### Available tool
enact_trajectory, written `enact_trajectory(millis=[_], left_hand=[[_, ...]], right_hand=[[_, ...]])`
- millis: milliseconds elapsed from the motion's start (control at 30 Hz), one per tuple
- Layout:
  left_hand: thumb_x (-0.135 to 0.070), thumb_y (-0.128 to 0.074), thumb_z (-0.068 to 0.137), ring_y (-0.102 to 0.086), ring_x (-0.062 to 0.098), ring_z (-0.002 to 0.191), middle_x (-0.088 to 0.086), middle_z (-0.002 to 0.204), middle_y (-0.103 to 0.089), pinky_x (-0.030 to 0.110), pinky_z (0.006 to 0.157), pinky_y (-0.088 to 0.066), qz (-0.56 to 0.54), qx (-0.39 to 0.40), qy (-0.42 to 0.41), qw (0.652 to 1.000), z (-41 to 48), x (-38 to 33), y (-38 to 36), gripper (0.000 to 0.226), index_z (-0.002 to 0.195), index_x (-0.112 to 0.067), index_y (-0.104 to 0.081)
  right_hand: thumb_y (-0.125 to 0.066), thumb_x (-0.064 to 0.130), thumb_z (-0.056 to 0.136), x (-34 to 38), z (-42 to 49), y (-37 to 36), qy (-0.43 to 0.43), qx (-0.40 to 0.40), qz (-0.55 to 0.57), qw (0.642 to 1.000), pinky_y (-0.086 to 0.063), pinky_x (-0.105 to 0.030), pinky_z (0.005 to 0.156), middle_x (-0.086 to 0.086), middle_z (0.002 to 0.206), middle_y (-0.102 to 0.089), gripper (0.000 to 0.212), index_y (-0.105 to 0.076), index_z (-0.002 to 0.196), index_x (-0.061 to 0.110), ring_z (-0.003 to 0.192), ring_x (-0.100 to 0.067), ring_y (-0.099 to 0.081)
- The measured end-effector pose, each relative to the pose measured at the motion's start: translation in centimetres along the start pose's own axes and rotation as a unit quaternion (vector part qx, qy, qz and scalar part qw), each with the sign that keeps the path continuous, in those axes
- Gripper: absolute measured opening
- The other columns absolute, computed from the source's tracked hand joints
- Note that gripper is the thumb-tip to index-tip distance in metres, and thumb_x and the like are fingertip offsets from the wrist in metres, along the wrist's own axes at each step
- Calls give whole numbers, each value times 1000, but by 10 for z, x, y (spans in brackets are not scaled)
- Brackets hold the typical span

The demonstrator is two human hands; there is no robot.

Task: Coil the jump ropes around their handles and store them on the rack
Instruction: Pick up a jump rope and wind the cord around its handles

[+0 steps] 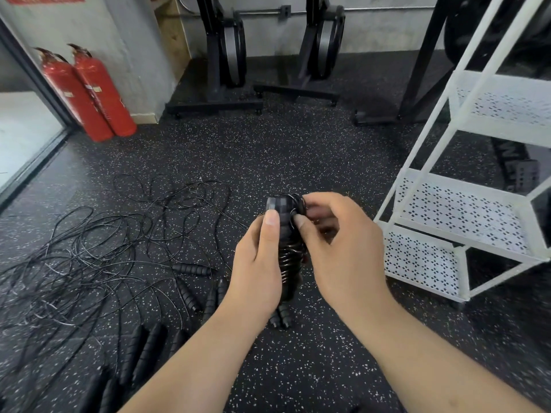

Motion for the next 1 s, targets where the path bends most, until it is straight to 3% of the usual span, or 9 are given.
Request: enact_trajectory(millis=[100, 233, 333, 500, 633, 733, 833, 1000], left_hand=[[-53, -40, 108, -70, -4, 86, -10, 100, -79, 10, 72, -50, -3, -1, 11, 1000, -1, 0, -1, 45, 110, -23, -74], [-63, -39, 99, -73, 9, 103, -5, 108, -79, 26, 89, -58, 3, -1, 0, 1000, 1, 1, 2, 54, 115, -26, -74], [-62, -38, 104, -72, 7, 103, -10, 109, -77, 29, 91, -55, 32, -11, -25, 999, 3, 3, 6, 50, 116, -26, -71], [-59, -39, 102, -62, -3, 82, -22, 92, -70, 15, 73, -45, 96, -13, -56, 994, 2, 5, 8, 40, 102, -28, -64], [-61, -38, 103, -65, -1, 91, -21, 100, -71, 18, 77, -47, 107, -5, -56, 993, 2, 5, 10, 42, 108, -29, -65], [-64, -38, 102, -65, 0, 90, -20, 100, -72, 24, 78, -48, 105, -6, -46, 993, 3, 5, 11, 44, 107, -30, -65], [-64, -38, 101, -67, 1, 91, -19, 100, -73, 26, 80, -50, 101, -12, -45, 994, 4, 4, 11, 45, 108, -30, -66], [-62, -39, 103, -67, -2, 92, -20, 101, -73, 17, 78, -48, 107, -3, -54, 993, 2, 4, 8, 43, 110, -29, -66]], right_hand=[[-79, 21, 96, 2, -4, -2, 7, -25, 25, 999, -51, -11, 78, 19, 96, -70, 21, -69, 105, 36, 90, -1, -69], [-81, 30, 91, 7, -5, -1, -2, 1, -11, 1000, -48, -7, 78, 23, 96, -71, 14, -75, 99, 39, 91, 4, -68], [-87, 37, 84, 8, 0, 5, -26, 40, -21, 999, -52, -10, 79, 25, 91, -73, 16, -76, 96, 39, 88, 9, -69], [-87, 33, 85, 5, 4, 4, -5, 36, -64, 997, -59, -23, 81, 23, 86, -72, 23, -66, 95, 36, 87, 6, -70], [-85, 26, 90, 4, 10, 7, 32, 54, -80, 995, -60, -21, 78, 22, 87, -71, 25, -63, 97, 34, 85, 4, -70], [-89, 19, 86, 5, 10, 12, 3, 105, -30, 994, -59, -15, 78, 18, 88, -73, 30, -63, 96, 32, 86, 6, -72], [-91, 20, 83, 7, 7, 10, -10, 98, -19, 995, -61, -20, 77, 16, 87, -75, 34, -61, 94, 33, 82, 4, -74], [-92, 26, 79, 7, 11, 13, -29, 78, -21, 996, -64, -29, 75, 13, 81, -76, 36, -58, 90, 31, 75, 0, -75]])
Point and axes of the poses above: each hand's wrist, its own z-axis towards the middle knuckle, its own y-axis out of the back of the hand, x = y × z, the point moved 1 cm from there along z, towards the middle knuckle
